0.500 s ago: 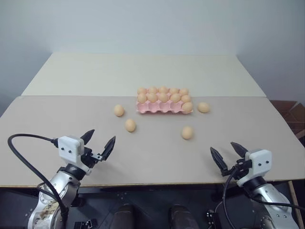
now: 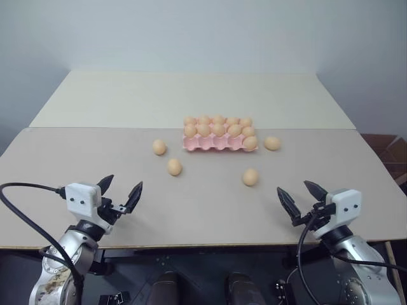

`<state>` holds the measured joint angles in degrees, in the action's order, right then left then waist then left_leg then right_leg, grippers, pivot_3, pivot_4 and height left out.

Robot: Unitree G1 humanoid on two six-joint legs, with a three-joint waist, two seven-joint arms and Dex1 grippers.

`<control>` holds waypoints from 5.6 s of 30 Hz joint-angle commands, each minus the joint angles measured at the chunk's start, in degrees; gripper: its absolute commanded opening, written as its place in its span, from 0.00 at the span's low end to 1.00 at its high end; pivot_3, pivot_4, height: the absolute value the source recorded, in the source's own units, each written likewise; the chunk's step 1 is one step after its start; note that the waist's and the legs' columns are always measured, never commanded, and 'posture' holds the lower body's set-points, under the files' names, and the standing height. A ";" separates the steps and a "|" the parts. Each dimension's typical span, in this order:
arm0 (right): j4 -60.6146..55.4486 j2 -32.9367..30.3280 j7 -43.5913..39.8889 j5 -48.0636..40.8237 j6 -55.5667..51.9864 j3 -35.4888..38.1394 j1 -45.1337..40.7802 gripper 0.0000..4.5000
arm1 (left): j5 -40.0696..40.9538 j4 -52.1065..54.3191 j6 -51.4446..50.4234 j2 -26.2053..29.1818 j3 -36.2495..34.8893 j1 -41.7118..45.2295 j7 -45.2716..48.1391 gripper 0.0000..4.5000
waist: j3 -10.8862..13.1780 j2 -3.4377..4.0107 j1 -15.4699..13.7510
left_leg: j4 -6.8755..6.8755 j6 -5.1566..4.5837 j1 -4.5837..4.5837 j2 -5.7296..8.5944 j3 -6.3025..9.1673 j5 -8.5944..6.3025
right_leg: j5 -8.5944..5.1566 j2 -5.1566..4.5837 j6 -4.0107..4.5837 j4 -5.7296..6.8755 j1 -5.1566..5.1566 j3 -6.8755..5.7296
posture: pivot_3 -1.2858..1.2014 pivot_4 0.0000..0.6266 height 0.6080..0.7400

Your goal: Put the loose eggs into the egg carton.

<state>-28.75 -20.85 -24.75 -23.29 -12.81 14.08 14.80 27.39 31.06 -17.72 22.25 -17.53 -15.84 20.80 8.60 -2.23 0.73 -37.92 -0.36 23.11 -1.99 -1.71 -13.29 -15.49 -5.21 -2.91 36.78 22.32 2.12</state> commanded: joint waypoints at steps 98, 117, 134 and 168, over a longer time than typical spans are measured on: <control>36.12 8.47 16.00 19.66 -21.03 -20.11 -55.92 0.40 | 4.17 -2.94 -10.05 11.66 12.60 23.97 19.51 1.00 | 0.11 0.14 0.39 | 0.00 0.01 0.26 0.05 -0.03 0.03 | 0.02 0.05 -0.01 0.31 0.46 0.04 | 0.52 0.24 1.00; 50.68 9.91 14.61 21.30 -15.58 -17.72 -63.43 0.75 | 2.35 -1.79 -9.72 12.72 13.36 24.56 19.46 1.00 | 0.12 0.17 1.14 | 0.01 0.04 0.55 0.04 -0.04 0.04 | 0.04 0.04 0.00 0.41 0.81 0.08 | 0.52 0.24 1.00; -5.37 6.71 9.25 8.45 -33.28 -10.12 -32.24 1.00 | 3.06 -1.22 -8.99 11.52 13.80 23.56 19.54 1.00 | 0.13 0.19 0.17 | 0.01 0.04 0.66 0.05 -0.01 0.04 | 0.06 -0.02 -0.04 0.38 0.84 0.07 | 0.52 0.24 1.00; 25.70 -9.81 5.75 17.57 -18.50 -11.63 -44.84 1.00 | -3.56 -9.17 -10.19 3.30 25.88 40.67 21.03 1.00 | 0.15 0.15 0.05 | 0.00 0.03 0.19 0.13 -0.18 0.07 | 0.04 0.09 -0.06 0.19 0.26 0.05 | 0.52 0.24 1.00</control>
<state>-5.93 -29.84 -18.33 -7.72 -34.64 2.73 -28.31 23.98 20.42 -27.79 25.98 8.28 23.92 42.30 8.75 -2.08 0.78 -37.92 -0.33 23.29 -1.86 -1.97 -13.22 -15.45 -5.13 -2.97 36.98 22.58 2.18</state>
